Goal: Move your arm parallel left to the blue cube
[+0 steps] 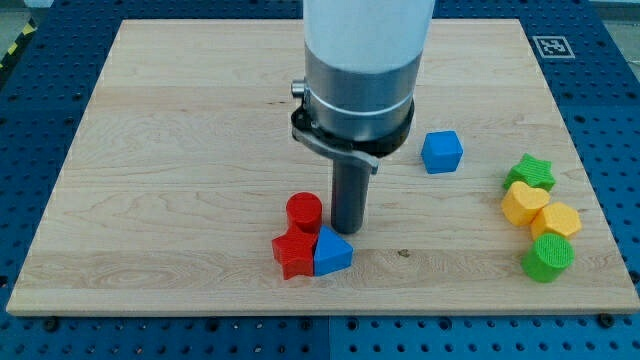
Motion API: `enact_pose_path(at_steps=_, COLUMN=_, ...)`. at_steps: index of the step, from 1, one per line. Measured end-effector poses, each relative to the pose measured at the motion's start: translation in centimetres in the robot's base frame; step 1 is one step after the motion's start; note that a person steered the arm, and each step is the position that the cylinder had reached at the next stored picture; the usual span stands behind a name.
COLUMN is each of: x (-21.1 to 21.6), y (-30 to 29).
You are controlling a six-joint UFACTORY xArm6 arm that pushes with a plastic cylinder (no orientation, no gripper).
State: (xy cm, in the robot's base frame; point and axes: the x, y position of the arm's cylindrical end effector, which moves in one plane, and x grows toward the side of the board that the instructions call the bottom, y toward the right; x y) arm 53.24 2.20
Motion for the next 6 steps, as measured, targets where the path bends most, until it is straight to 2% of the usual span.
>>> enact_pose_path(at_steps=1, x=-2.3, y=0.1)
enact_pose_path(at_steps=3, x=-3.0, y=0.1)
enact_pose_path(at_steps=6, x=-7.2, y=0.1)
